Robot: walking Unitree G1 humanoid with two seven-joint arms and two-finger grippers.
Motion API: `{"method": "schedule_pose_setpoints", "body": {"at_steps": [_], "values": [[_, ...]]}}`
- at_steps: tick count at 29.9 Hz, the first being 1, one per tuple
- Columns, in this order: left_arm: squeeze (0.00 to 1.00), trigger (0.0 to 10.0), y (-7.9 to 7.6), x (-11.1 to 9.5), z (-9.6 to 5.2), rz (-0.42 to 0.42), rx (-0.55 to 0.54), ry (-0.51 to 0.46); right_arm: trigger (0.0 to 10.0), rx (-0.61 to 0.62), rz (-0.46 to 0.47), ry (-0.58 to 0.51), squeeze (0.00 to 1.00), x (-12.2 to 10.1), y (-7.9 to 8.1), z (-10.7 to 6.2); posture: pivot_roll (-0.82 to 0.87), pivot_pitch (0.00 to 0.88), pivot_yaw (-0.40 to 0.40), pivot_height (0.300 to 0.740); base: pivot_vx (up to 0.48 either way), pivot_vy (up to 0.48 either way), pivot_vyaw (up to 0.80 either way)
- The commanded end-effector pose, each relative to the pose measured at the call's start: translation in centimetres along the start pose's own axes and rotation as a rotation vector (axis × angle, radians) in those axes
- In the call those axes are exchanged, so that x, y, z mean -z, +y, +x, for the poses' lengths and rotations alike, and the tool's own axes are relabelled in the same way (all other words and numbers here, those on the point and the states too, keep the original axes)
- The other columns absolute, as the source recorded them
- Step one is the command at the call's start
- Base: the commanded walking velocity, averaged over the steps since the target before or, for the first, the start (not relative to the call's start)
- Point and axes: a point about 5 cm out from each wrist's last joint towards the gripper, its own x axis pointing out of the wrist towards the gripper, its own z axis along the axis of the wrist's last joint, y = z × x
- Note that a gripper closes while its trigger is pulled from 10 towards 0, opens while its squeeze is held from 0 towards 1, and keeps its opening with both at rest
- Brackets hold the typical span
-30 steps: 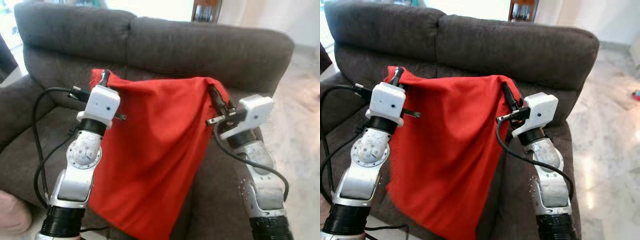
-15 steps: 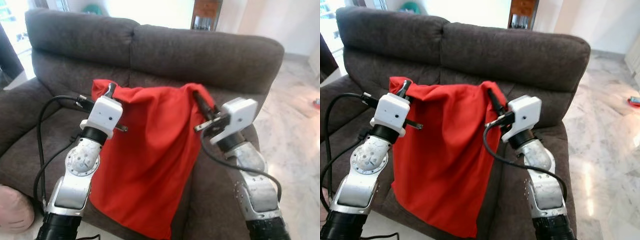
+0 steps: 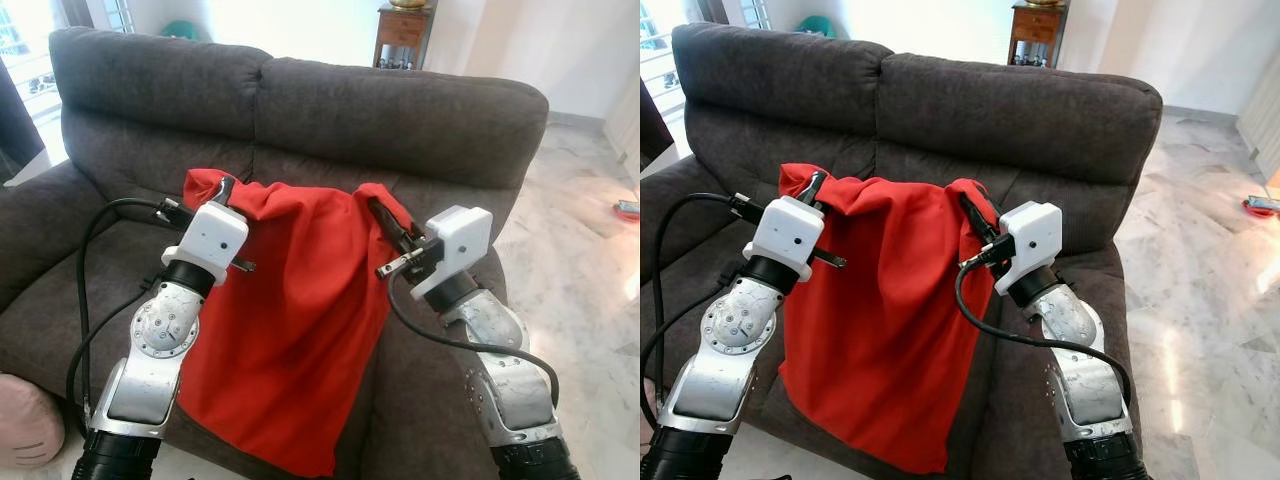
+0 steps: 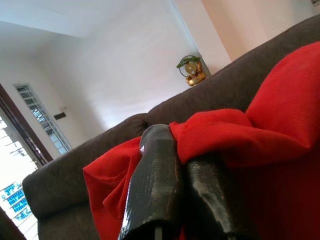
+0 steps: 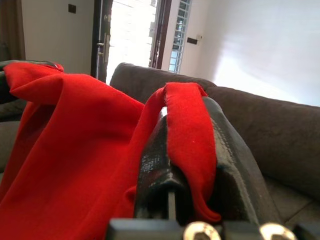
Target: Move the pillow to the sofa from floor
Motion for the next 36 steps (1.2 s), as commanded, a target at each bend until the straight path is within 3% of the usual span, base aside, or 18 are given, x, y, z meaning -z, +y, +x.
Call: {"method": "schedule_pose_setpoints", "body": {"at_steps": [1, 7, 10, 15, 27, 28, 29, 30, 31, 32, 33, 36], "values": [[0.0, 10.0, -0.1, -0.5, 0.3, 0.012, 0.014, -0.02, 10.0, -0.017, -0.01, -0.017, 0.0, -0.5, 0.2, 0.1, 0.1, 0.0, -0.038, 0.74, 0.0, 0.0, 0.0], [0.0, 10.0, -0.1, -0.3, -0.2, 0.018, 0.015, -0.008, 10.0, -0.045, -0.006, -0.005, 0.0, -0.4, 0.6, 0.0, 0.1, 0.0, -0.037, 0.74, 0.0, 0.0, 0.0], [0.0, 10.0, -0.3, 1.0, -1.3, 0.036, 0.028, 0.042, 10.0, -0.062, -0.073, 0.129, 0.0, 1.7, 0.2, -1.0, 0.1, 0.0, -0.037, 0.74, 0.0, 0.0, 0.0], [0.0, 10.0, 0.0, 2.0, -2.5, 0.055, 0.023, 0.093, 10.0, -0.036, -0.069, 0.172, 0.0, 2.2, -0.7, -1.8, 0.1, 0.0, -0.039, 0.74, 0.0, 0.0, 0.0], [0.0, 10.0, 0.0, 1.7, -2.0, 0.055, 0.013, 0.073, 10.0, -0.038, -0.067, 0.183, 0.0, 2.3, -0.8, -2.0, 0.1, 0.0, -0.039, 0.74, 0.0, 0.0, 0.0], [0.32, 10.0, 0.0, 1.7, -2.0, 0.056, 0.011, 0.072, 10.0, -0.038, -0.063, 0.184, 0.0, 2.3, -0.8, -1.9, 0.1, 0.0, -0.039, 0.74, 0.0, 0.0, 0.0], [0.32, 10.0, 0.0, 1.7, -2.0, 0.056, 0.011, 0.072, 10.0, -0.038, -0.063, 0.184, 0.0, 2.3, -0.8, -1.9, 0.1, 0.0, -0.039, 0.74, 0.0, 0.0, 0.0], [1.0, 10.0, 0.0, 1.7, -2.0, 0.055, 0.008, 0.071, 10.0, -0.039, -0.057, 0.184, 0.13, 2.3, -0.8, -1.9, 0.1, 0.0, -0.04, 0.74, 0.0, 0.0, 0.0], [1.0, 10.0, 0.0, 1.7, -2.0, 0.054, 0.007, 0.071, 10.0, -0.039, -0.056, 0.183, 0.13, 2.3, -0.8, -1.9, 0.1, 0.0, -0.04, 0.74, 0.0, 0.0, 0.0], [1.0, 10.0, 0.1, 1.7, -2.0, 0.053, 0.006, 0.071, 10.0, -0.037, -0.052, 0.181, 0.86, 2.3, -0.8, -1.9, 0.1, 0.0, -0.039, 0.74, 0.0, 0.0, 0.0], [1.0, 10.0, 0.1, 1.7, -2.0, 0.052, 0.004, 0.07, 10.0, -0.034, -0.051, 0.178, 1.0, 2.2, -0.8, -1.9, 0.1, 0.0, -0.039, 0.74, 0.0, 0.0, 0.0], [1.0, 10.0, 0.0, 1.6, -1.9, 0.051, 0.003, 0.068, 10.0, -0.025, -0.054, 0.173, 1.0, 2.1, -1.0, -1.9, 0.1, 0.0, -0.039, 0.74, 0.0, 0.0, 0.0]]}}
